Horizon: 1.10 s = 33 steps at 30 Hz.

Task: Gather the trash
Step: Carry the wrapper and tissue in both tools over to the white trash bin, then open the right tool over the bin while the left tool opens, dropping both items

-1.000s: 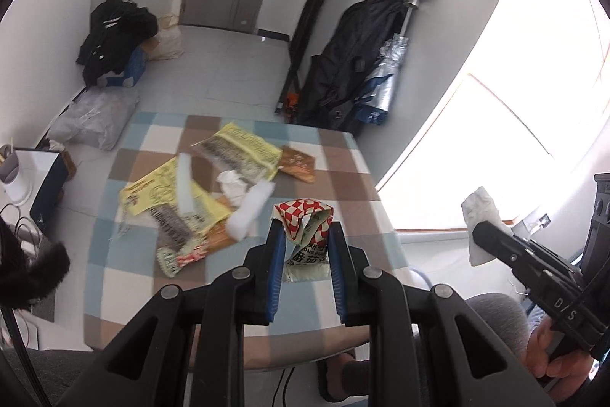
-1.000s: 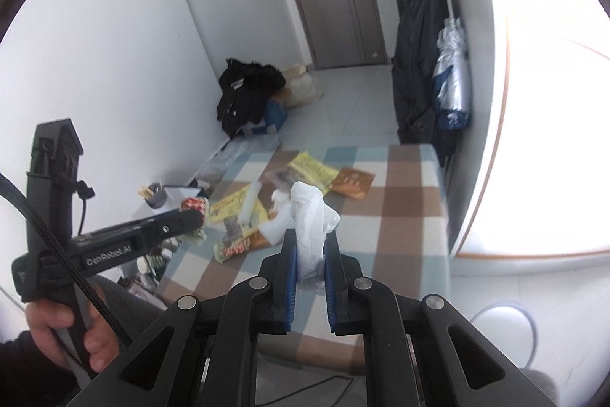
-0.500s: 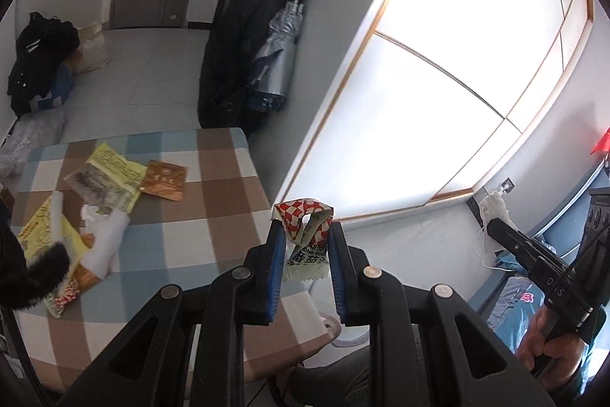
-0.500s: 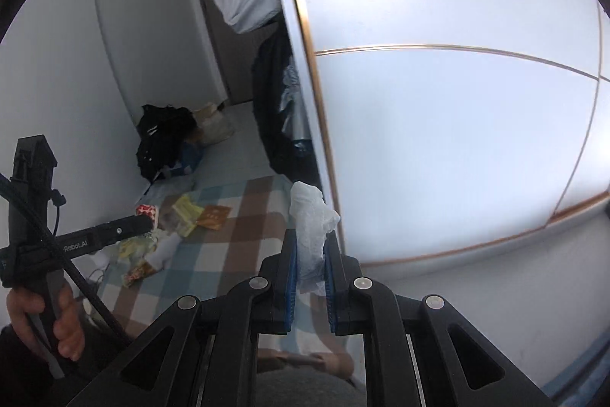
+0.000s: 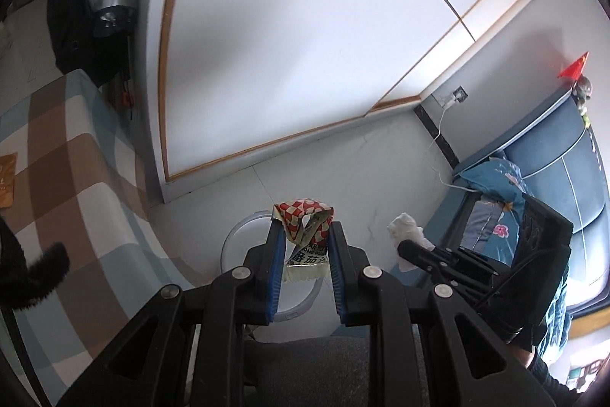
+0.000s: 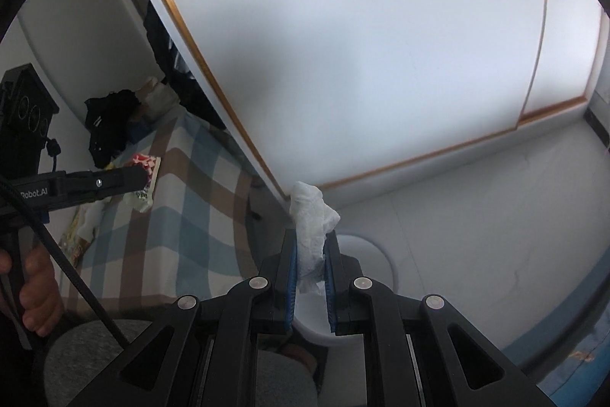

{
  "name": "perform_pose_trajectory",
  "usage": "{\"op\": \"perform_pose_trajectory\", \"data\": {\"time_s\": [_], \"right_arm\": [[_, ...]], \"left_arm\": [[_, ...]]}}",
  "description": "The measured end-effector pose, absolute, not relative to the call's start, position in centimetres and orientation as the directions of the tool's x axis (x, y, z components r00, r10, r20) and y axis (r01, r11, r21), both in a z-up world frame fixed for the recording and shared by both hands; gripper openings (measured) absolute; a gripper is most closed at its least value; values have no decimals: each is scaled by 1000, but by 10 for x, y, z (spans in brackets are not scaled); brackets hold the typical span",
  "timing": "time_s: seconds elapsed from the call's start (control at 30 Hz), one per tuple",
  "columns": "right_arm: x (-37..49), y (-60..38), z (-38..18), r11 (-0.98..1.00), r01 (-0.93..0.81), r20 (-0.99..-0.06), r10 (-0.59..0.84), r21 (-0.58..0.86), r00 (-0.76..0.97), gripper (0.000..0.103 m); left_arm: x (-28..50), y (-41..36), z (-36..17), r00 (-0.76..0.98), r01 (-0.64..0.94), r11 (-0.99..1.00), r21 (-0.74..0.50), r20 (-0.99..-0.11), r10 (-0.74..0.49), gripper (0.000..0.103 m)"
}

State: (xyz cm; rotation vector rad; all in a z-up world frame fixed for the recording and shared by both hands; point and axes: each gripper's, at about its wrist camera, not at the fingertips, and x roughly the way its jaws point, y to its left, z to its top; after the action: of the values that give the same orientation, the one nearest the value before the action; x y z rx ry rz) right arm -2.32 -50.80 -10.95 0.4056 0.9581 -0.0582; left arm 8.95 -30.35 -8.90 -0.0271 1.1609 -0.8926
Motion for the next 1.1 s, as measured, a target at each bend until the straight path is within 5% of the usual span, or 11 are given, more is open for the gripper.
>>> {"op": "perform_pose_trajectory", "data": {"time_s": [0.63, 0.73, 0.83, 1.1], "right_arm": [[2, -535, -270, 798, 406, -881, 310, 446, 358, 15], [6, -536, -281, 798, 408, -885, 319, 444, 340, 24], [7, -538, -288, 798, 420, -892, 308, 432, 331, 58], [-4, -551, -290, 798, 442, -904, 289, 409, 314, 59]], "left_arm": [[124, -376, -188, -219, 526, 687, -501, -861, -459, 18], [127, -377, -197, -248, 489, 705, -514, -857, -453, 18], [127, -378, -201, -280, 464, 714, -524, -852, -443, 18], [116, -381, -212, -304, 469, 742, -479, -877, -373, 18]]}}
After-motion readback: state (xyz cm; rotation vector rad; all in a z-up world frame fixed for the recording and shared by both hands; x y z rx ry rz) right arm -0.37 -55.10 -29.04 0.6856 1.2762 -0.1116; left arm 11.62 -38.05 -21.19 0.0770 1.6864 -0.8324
